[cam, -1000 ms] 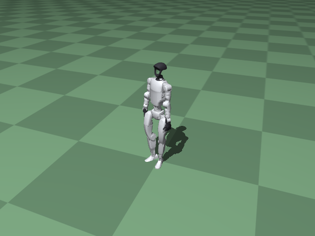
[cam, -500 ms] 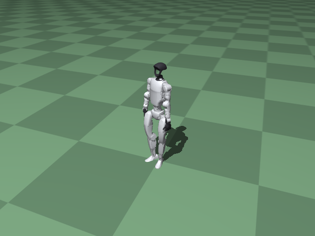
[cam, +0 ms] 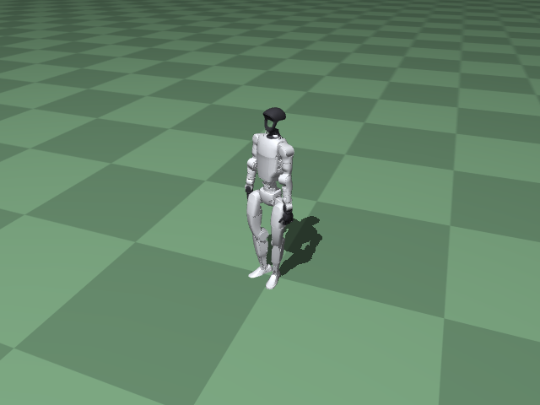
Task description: In place motions
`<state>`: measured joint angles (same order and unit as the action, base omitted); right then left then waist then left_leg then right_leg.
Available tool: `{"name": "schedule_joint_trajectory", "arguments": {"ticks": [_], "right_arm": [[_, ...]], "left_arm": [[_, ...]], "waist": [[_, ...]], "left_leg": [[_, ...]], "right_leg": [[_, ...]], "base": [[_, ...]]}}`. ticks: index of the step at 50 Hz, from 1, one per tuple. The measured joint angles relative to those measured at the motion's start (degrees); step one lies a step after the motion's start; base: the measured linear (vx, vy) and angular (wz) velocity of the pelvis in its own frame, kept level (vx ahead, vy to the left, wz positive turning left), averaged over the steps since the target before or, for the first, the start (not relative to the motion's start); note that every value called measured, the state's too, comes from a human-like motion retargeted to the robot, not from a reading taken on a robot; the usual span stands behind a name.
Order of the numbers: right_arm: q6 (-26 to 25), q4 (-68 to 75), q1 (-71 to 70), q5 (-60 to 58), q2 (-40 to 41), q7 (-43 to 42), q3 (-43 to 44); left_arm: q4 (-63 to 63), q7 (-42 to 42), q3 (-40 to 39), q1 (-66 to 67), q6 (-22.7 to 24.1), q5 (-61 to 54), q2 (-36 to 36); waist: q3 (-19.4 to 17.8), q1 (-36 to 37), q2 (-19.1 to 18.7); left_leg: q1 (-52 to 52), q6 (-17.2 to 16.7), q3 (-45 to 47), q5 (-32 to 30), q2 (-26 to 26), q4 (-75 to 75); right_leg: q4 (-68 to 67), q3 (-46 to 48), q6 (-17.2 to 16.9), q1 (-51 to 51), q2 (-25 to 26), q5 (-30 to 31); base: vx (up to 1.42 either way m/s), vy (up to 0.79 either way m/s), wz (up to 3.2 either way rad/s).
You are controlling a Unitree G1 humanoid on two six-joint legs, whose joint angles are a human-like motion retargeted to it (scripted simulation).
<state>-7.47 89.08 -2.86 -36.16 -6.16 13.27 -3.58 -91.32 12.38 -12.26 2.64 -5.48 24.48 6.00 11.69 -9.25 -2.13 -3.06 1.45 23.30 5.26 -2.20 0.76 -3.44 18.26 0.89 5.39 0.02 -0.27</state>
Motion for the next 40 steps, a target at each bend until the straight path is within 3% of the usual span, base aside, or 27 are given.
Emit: {"name": "schedule_joint_trajectory", "arguments": {"ticks": [40], "right_arm": [[0.14, -0.48, 0.16, -0.71, 0.08, 0.1, -0.38]], "left_arm": [[0.21, 1.23, -0.99, 0.11, -0.45, -2.06, 0.61]], "waist": [[-0.13, -0.16, -0.21]], "left_leg": [[-0.29, -0.09, 0.62, -0.3, 0.65, -0.21]], "right_leg": [[0.13, -0.41, 0.37, -0.11, 0.56, -0.7]], "base": [[0.0, 0.0, 0.0]]}}
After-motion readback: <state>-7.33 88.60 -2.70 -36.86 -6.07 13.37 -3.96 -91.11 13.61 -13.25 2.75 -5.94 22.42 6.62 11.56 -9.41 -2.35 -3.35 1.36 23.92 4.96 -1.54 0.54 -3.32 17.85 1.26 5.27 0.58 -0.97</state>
